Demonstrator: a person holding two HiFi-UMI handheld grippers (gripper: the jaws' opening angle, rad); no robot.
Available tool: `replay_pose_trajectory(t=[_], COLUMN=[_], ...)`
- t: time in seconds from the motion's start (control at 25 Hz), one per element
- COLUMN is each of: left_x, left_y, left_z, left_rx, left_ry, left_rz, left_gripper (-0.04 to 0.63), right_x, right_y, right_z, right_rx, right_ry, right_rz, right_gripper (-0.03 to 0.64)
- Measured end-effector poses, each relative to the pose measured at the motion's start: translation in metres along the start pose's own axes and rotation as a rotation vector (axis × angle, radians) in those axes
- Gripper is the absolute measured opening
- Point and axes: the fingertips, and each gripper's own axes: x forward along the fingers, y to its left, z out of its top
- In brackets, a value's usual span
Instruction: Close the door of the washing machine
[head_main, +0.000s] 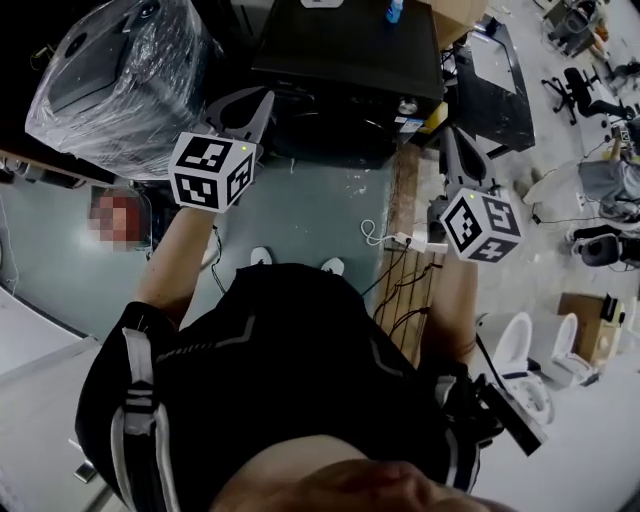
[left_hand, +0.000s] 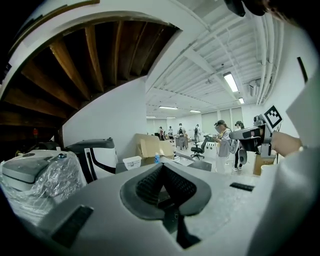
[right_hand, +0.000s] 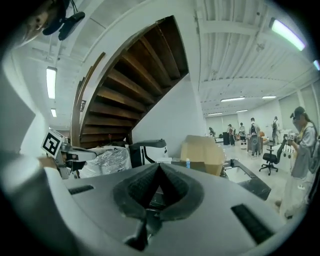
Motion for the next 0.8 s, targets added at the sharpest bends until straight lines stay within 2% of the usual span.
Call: replay_pose_trajectory(t=[0.44,0.8], left_x=[-0.032,-0.03], left_y=[0.074,0.088], left_z=[0.021,0.025], left_rx=[-0.035,-0.064], left_ry=[-0.071,-0.107], left_rz=[0.048,0.02], left_gripper=[0.003,0.003], right_x=[0.015,0.02], right_y=[0.038,0.049], right_z=[0.023,0.023], right_rx=[-0.068,-0.092], right_ry=[-0.026,-0.011], right_rz=[-0.076,-0.119], right_gripper=[0.003,0.003])
